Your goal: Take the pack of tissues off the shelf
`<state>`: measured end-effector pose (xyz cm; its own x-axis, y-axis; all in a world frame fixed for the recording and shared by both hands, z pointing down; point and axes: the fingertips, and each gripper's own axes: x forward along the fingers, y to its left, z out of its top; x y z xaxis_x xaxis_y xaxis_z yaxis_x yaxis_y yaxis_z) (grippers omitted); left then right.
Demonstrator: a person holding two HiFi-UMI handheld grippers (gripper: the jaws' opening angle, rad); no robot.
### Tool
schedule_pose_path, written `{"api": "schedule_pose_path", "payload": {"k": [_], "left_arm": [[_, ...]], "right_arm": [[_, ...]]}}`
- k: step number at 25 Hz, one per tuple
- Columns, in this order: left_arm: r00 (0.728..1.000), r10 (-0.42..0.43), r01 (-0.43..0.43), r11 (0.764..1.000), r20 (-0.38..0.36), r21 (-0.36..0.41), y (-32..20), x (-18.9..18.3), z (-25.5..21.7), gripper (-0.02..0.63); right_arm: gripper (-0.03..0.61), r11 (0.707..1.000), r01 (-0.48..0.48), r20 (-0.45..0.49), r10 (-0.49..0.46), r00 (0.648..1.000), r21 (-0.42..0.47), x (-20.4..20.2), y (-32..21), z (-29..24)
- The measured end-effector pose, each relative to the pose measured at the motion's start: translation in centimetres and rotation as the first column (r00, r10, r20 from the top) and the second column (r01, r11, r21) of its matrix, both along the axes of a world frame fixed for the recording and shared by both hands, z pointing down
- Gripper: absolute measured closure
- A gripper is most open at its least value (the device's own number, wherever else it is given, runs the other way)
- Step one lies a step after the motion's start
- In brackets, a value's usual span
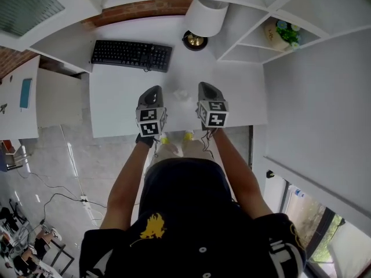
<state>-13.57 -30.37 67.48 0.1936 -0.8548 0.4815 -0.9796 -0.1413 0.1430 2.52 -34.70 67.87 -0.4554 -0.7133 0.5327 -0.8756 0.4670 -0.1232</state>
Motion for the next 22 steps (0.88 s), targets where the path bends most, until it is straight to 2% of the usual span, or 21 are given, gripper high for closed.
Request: {"api": "schedule_pose_path", "payload": {"k": [4, 7, 15, 22], "left_arm": [[1.000, 0.001, -0.002, 0.995, 0.004, 0.101, -1.3, 0.8, -4.4, 0.595], [1.000, 0.013, -0.018, 0.984, 0.026, 0.176, -3.0, 1.0, -7.7, 0.595], [0.998, 0.020, -0.039, 0.938, 0.058, 0.345, -6.5, 1.1, -16.6, 0.595], [0.995, -0.010, -0.034, 0.898, 0.097, 0.438, -7.3, 1.1, -21.5, 0.597]], "right_arm": [[0.574, 0.995, 0.003, 0.029, -0.006, 1.000, 0.096, -0.6, -0.9, -4.5], [0.574, 0.982, 0.027, 0.035, -0.034, 0.999, 0.189, -1.2, -2.1, -8.3], [0.575, 0.920, 0.053, 0.088, -0.094, 0.992, 0.389, -1.6, -4.5, -18.3], [0.575, 0.873, 0.057, 0.114, -0.128, 0.985, 0.485, -1.7, -4.8, -23.3]]}}
